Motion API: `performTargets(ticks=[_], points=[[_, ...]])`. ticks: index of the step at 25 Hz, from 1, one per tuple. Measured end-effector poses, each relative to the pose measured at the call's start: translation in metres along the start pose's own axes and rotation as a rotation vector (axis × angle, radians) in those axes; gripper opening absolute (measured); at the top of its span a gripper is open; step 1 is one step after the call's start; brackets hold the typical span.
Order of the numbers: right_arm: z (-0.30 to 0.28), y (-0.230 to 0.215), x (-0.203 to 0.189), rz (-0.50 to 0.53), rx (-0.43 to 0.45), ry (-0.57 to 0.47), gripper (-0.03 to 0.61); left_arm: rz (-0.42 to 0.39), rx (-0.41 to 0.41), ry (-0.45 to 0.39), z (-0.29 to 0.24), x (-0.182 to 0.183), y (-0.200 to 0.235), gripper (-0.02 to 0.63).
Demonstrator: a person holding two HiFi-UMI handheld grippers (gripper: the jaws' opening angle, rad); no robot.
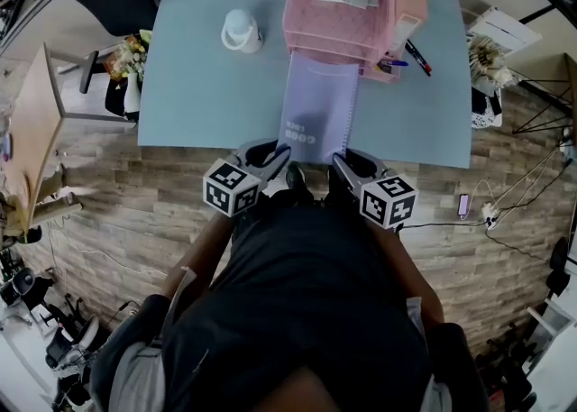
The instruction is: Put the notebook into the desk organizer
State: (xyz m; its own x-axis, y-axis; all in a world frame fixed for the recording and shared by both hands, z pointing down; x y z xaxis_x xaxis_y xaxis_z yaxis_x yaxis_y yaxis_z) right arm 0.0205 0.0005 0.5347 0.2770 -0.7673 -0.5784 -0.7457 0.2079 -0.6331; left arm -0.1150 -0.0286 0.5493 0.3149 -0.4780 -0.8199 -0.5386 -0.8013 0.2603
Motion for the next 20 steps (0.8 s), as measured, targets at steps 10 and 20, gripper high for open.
performTargets(ticks=[10, 20], points=[[-0.018, -0.029, -0.017, -0.024, -0.036, 0.036, 0.092, 0.059, -0.005, 0.065, -0.027, -0.026, 0.012, 0.153], [-0.034, -0.056, -0.019, -0.042, -0.051, 0.067, 0.092, 0.09, -0.007, 0.103, -0.052, -0.035, 0.022, 0.152]])
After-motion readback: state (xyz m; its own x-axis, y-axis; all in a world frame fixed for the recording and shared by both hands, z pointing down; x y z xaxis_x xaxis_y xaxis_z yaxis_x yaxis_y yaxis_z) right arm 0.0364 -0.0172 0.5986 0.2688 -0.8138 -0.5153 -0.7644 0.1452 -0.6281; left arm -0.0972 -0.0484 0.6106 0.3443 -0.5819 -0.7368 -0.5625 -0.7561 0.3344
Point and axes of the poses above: the fingertips, and each gripper's own axes: z backward along the fingers, y to its left, x out of its top, the point moved 1 cm from there along z, backward along the fingers, and after that the axes turned 10 degrees about -z, right-handed, at the moved point
